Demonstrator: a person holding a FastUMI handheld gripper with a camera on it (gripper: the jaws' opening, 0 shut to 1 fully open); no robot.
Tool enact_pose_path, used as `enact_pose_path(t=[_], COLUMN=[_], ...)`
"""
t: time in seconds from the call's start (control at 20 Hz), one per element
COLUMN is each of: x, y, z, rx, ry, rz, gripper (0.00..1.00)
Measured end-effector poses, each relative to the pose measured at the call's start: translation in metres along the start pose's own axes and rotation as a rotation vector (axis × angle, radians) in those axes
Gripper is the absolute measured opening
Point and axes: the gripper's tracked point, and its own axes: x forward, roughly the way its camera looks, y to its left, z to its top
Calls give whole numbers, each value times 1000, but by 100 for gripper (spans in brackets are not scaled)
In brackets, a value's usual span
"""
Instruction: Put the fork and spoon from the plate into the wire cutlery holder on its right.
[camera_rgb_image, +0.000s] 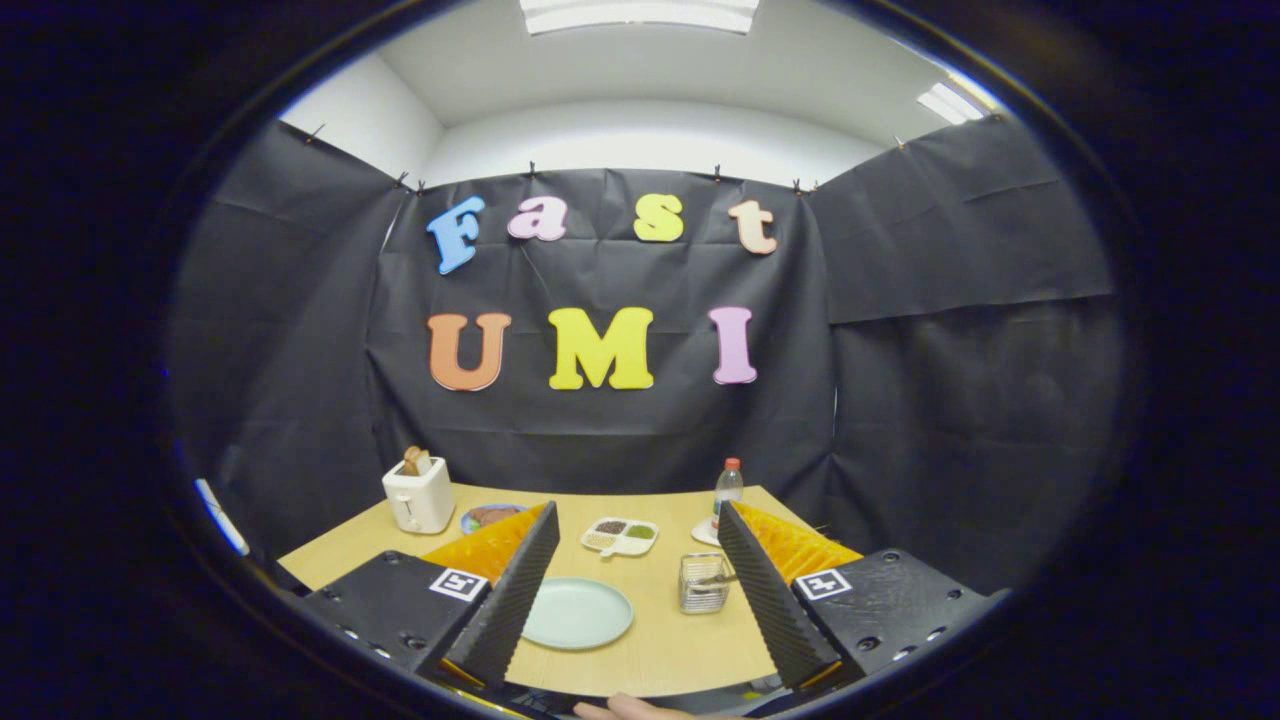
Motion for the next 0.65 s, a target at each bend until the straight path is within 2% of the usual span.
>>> enact_pose_path(t=[0.15,0.35,0.65], x=[-7,-12,0], y=[0,13,12], z=[5,3,-6], rx=[-17,-48,9], ry=[-37,-65,-40], rz=[-18,24,49], gripper=[95,95,94])
